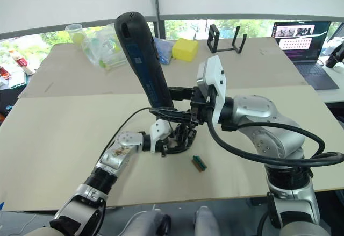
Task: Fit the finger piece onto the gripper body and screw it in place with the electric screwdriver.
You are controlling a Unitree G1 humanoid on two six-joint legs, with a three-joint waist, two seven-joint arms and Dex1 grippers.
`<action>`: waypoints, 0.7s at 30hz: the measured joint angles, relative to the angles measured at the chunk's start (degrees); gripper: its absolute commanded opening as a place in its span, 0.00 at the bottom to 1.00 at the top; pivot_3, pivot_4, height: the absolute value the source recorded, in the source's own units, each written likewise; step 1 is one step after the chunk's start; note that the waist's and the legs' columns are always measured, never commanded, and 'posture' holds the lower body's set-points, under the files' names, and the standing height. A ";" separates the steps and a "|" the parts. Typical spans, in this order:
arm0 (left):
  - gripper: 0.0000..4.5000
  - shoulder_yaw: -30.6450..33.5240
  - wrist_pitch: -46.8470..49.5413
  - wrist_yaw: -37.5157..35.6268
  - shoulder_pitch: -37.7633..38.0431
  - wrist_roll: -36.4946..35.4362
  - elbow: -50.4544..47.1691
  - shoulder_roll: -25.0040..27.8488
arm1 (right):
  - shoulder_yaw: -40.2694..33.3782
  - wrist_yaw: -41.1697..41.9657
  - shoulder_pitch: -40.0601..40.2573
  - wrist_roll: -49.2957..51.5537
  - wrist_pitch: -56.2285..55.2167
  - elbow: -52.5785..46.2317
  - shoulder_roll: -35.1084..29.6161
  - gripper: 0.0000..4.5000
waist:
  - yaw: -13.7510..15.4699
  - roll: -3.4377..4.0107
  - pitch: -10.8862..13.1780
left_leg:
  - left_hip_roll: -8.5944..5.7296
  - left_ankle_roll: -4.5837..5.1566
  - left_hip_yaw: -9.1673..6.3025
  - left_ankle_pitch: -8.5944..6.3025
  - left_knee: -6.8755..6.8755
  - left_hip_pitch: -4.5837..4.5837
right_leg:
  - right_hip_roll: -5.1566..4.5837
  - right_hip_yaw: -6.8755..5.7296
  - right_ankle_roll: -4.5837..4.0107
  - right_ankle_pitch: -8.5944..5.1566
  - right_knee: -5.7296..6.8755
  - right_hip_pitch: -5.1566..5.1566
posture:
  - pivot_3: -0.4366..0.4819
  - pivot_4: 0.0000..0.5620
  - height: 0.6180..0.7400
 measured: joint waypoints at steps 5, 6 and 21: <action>0.51 -0.01 0.00 0.01 0.00 0.00 0.00 -0.02 | 0.18 0.49 0.27 -0.48 0.00 0.00 -0.01 0.42 | 0.00 0.00 0.00 | 0.00 0.00 0.00 0.00 0.00 0.00 | 0.00 0.00 0.00 0.00 0.00 0.00 | 0.48 0.27 1.00; 0.51 -0.01 0.00 0.01 0.00 0.00 0.00 -0.02 | 0.21 0.62 0.32 -0.57 0.00 0.00 0.00 0.42 | 0.00 0.00 0.00 | 0.00 0.00 0.00 0.00 0.00 0.00 | 0.00 0.00 0.00 0.00 0.00 0.00 | 0.48 0.27 1.00; 0.51 -0.04 0.01 0.13 0.15 0.01 -0.21 -0.03 | 0.25 2.02 1.40 -3.09 -0.41 0.64 0.34 0.42 | 0.01 0.00 0.00 | 0.00 0.00 0.00 0.00 -0.01 0.00 | 0.01 0.00 0.00 0.00 -0.01 0.00 | 0.48 0.27 1.00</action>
